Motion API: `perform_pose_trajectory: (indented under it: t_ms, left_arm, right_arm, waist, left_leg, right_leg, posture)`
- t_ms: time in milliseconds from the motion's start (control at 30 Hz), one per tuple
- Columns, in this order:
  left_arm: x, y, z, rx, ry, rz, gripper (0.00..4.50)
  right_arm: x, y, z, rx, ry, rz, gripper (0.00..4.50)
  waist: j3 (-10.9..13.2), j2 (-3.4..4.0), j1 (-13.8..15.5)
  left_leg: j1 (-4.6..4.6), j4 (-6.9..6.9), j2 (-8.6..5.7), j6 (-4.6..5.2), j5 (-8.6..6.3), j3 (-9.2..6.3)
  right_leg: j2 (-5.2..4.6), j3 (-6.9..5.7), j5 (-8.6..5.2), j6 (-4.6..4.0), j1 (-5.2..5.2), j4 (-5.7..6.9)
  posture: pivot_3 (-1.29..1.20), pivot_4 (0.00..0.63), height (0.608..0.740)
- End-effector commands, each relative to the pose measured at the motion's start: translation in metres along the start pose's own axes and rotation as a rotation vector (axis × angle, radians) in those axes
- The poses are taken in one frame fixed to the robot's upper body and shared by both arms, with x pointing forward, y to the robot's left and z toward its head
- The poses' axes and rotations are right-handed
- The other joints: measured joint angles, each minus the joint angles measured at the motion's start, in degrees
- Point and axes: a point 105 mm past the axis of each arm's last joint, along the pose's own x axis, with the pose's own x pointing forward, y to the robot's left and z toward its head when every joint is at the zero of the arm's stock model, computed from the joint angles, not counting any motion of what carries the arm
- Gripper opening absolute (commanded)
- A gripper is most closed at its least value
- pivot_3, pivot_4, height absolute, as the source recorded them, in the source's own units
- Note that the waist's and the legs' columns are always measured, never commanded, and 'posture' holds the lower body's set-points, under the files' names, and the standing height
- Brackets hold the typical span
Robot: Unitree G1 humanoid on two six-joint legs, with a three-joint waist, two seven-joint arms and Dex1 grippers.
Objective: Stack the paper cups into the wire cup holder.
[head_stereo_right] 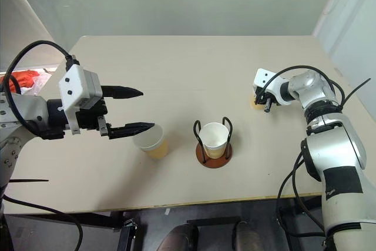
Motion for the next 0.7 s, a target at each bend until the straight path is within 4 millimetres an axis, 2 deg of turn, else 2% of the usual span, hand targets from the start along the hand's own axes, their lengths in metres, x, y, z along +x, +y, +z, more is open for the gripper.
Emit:
perform_pose_trajectory:
  t_ms: [33,67,200,300,367,433,500,667,700]
  left_arm:
    - [-0.007,0.004,0.011,0.05,-0.012,0.036,4.5]
    - [-0.007,0.005,0.011,0.051,-0.011,0.037,4.5]
    - [-0.018,0.007,0.011,0.05,-0.003,0.024,4.5]
    - [-0.027,0.004,0.012,0.045,-0.01,-0.008,4.5]
    - [-0.032,0.001,0.015,0.04,-0.032,-0.029,4.5]
    - [-0.036,-0.002,0.015,0.036,-0.043,-0.045,4.5]
    - [-0.037,-0.003,0.015,0.034,-0.045,-0.048,4.5]
    - [-0.037,-0.005,0.013,0.03,-0.041,-0.051,4.5]
    - [-0.037,-0.005,0.012,0.029,-0.039,-0.052,4.5]
  right_arm:
    - [-0.019,-0.014,0.026,-0.048,-0.088,-0.008,0.08]
    - [-0.025,-0.014,0.033,-0.064,-0.118,0.016,0.08]
    - [-0.06,-0.018,0.085,-0.169,-0.332,0.112,0.08]
    - [-0.081,-0.003,0.119,-0.303,-0.46,0.242,0.08]
    - [-0.087,0.018,0.137,-0.409,-0.504,0.315,0.08]
    - [-0.09,0.047,0.143,-0.5,-0.511,0.408,0.08]
    - [-0.094,0.065,0.144,-0.534,-0.513,0.469,0.08]
    - [-0.094,0.09,0.135,-0.579,-0.47,0.55,0.08]
    - [-0.094,0.092,0.134,-0.58,-0.465,0.558,0.08]
  waist:
    - [0.0,0.0,0.0]
    - [0.0,0.01,0.0]
    - [0.0,0.04,0.0]
    - [0.0,0.04,-0.3]
    - [0.0,0.02,-0.4]
    - [0.0,0.02,-0.4]
    - [0.0,0.0,-0.3]
    - [0.0,-0.02,-0.3]
    - [0.0,-0.02,-0.3]
  left_leg:
    - [0.0,0.0,0.0,0.0,0.0,0.0]
    - [0.0,0.0,0.0,0.0,0.0,0.01]
    - [-0.07,-0.04,0.0,-0.02,0.01,0.04]
    - [-0.1,-0.06,0.07,-0.1,-0.04,0.04]
    - [-0.07,-0.1,0.14,-0.16,-0.07,0.03]
    - [-0.06,-0.06,0.25,-0.46,0.02,0.02]
    - [-0.03,0.06,0.42,-0.82,0.19,0.0]
    - [-0.01,0.1,0.65,-0.7,0.14,0.0]
    - [0.03,0.1,0.71,-0.27,-0.11,0.01]
  right_leg:
    - [0.0,0.0,0.0,0.0,0.0,0.0]
    - [0.0,0.0,0.0,0.0,0.0,0.0]
    - [0.02,0.0,-0.01,-0.02,-0.1,-0.01]
    - [0.14,0.01,-0.06,-0.09,-0.15,-0.05]
    - [0.23,0.0,-0.12,-0.2,-0.12,-0.06]
    - [0.4,0.01,-0.19,-0.31,-0.03,-0.08]
    - [0.65,0.07,-0.27,-0.46,0.14,-0.12]
    - [0.81,0.18,-0.55,-0.92,0.15,-0.13]
    - [0.86,0.18,-0.54,-0.92,0.15,-0.08]
  posture:
    - [0.0,0.15,0.74]
    - [0.0,0.15,0.74]
    - [0.0,0.15,0.74]
    - [0.0,0.15,0.74]
    - [0.0,0.15,0.74]
    - [0.0,0.15,0.74]
    - [0.0,0.15,0.74]
    - [0.0,0.15,0.74]
    - [0.0,0.15,0.74]
